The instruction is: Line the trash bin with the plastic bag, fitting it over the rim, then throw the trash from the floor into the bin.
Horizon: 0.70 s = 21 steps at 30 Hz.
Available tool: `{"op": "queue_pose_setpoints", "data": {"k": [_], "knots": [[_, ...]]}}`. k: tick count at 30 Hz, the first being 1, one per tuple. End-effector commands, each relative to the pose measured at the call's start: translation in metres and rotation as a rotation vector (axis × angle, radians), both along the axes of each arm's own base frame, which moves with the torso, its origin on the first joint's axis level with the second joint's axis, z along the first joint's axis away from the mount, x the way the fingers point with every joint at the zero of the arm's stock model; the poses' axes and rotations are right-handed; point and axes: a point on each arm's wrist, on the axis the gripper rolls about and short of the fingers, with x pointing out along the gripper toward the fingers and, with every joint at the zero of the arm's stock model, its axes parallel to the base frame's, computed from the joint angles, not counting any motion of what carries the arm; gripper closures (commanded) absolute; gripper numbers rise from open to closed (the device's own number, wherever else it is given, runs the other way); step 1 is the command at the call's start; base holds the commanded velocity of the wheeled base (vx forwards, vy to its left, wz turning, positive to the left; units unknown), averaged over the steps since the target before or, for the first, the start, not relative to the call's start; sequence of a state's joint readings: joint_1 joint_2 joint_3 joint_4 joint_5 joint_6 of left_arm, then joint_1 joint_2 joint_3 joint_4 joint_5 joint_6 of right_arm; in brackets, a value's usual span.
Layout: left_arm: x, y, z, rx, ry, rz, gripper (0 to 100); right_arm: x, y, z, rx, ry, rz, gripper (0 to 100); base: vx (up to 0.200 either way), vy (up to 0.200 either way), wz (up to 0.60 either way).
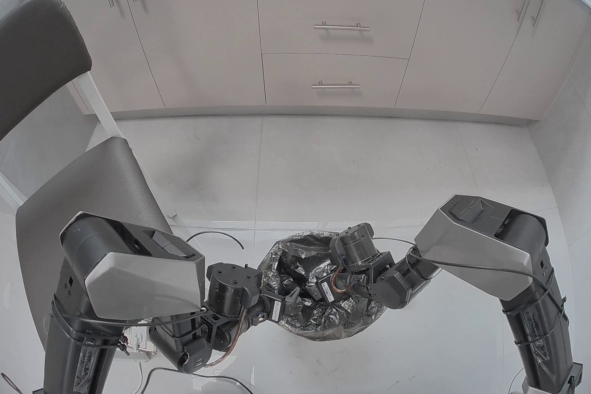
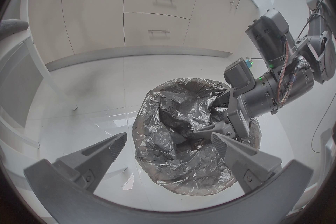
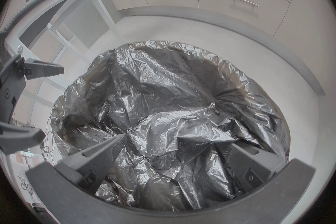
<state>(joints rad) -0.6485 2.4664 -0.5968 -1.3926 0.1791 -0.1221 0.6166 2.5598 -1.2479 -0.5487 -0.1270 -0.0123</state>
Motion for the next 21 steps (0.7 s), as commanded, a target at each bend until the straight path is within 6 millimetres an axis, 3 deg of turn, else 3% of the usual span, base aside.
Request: {"op": "queue_pose_setpoints", "data": {"k": [1, 8, 14, 17, 21], "knots": [[0.0, 0.0, 0.0, 0.0, 0.0, 0.0, 0, -0.002, -0.001, -0.004, -0.006, 0.011, -0.001, 0, 0.0, 0.0, 0.0], [0.0, 0.0, 0.0, -0.001, 0.002, 0.001, 0, -0.016, 0.001, -0.008, -0.012, 0.052, 0.031, 0, 0.0, 0.0, 0.0], [0.0, 0.0, 0.0, -0.001, 0.002, 0.001, 0, -0.016, 0.002, -0.007, -0.002, 0.051, 0.038, 0, 0.0, 0.0, 0.0], [0.0, 0.0, 0.0, -0.002, 0.001, 0.001, 0, -0.016, 0.003, 0.0, 0.009, 0.036, 0.038, 0, 0.0, 0.0, 0.0], [0.0, 0.0, 0.002, -0.013, -0.005, 0.004, 0, -0.023, 0.003, 0.026, 0.043, 0.007, 0.034, 0, 0.0, 0.0, 0.0]]}}
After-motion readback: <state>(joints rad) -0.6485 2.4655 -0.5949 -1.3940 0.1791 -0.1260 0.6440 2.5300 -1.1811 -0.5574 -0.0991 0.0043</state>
